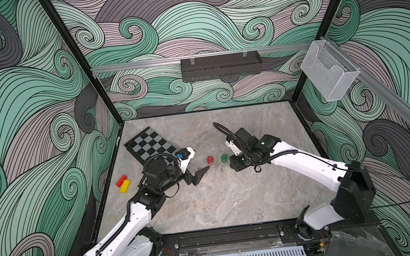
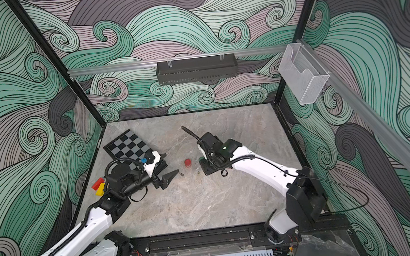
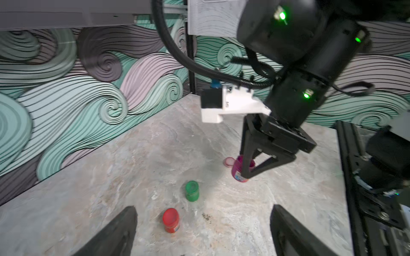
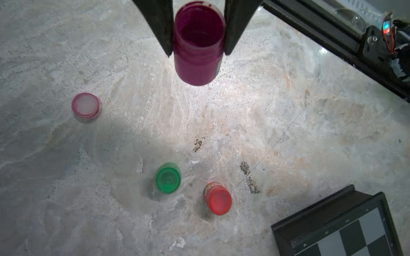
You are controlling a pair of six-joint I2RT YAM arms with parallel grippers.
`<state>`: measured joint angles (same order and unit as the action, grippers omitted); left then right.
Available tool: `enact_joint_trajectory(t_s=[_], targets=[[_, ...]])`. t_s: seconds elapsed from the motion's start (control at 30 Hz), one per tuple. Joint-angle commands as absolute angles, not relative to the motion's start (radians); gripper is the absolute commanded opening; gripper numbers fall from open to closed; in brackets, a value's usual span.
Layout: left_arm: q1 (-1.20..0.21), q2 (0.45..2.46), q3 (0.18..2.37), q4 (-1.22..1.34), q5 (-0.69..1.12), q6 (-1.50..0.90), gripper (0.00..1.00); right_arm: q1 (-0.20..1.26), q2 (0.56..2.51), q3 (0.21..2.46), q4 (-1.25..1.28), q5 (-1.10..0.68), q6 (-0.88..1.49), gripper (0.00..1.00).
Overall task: Close the paint jar lid
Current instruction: Pick up the paint jar from the center of the board.
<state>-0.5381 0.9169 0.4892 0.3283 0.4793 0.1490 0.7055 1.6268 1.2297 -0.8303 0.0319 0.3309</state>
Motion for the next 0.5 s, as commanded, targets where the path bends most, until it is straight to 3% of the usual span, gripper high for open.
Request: enact_joint_trajectory(t_s=[0.0, 0.13, 0.47], targets=[[-0.645, 0.957, 0.466, 0.427, 0.456, 0.212, 0.96, 0.702, 1.599, 1.274, -0.902, -0.001, 0.296, 0.35], [-0.717, 1.068, 0.421, 0.636, 0.408, 0.195, 0.96, 0.703, 1.554, 1.298, -0.949, -0.019, 0.291, 0.35], [-0.803, 1.284, 0.527, 0.747, 0.411, 0.268, 0.94, 0.733, 1.532, 1.363, -1.018, -0.063, 0.291, 0.36]])
